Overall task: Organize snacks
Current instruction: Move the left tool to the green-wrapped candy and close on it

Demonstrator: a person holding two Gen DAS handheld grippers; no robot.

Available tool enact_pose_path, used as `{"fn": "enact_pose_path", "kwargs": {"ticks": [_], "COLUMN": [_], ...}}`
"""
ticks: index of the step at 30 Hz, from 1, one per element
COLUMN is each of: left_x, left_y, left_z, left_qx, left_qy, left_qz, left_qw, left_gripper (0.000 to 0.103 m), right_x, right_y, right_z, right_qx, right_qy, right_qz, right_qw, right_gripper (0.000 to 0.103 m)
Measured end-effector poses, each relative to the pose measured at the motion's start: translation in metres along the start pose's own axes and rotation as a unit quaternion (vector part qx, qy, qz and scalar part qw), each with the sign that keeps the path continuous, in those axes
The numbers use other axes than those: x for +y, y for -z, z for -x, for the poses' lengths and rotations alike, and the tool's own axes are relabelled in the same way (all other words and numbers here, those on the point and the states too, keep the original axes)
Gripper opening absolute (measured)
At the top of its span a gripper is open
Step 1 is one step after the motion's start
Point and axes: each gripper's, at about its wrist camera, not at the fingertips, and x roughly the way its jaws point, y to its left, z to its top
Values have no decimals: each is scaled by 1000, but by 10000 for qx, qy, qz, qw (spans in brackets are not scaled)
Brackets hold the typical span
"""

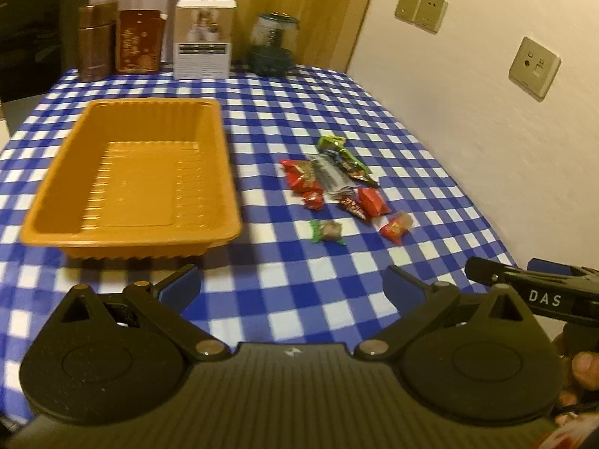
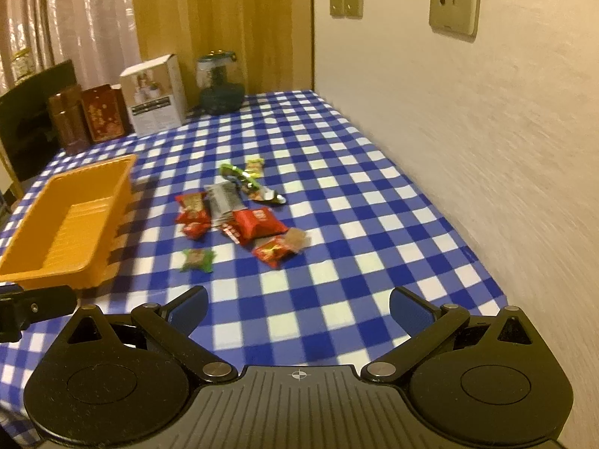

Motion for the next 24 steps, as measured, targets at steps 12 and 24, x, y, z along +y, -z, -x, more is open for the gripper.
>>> {"fn": "enact_pose_path", "kwargs": {"ticks": [12,24], "left_x": [-23,-47], "left_y": [-8,-15], "left_z": [-72,-132], "left_qx": [-25,20], "left_qy": [168,78], "left_qz": [-244,-620], "left_qw": [9996,9980], "left_gripper": [92,68], "right_x": [-22,-28], "right_y": [-19,-30], "right_z": [-57,-94], "right_qx": [217,427], "right_qy": [-34,-69], "right_qz": [-199,-399], "right_qw": [9996,9983], "right_gripper": [86,74]}}
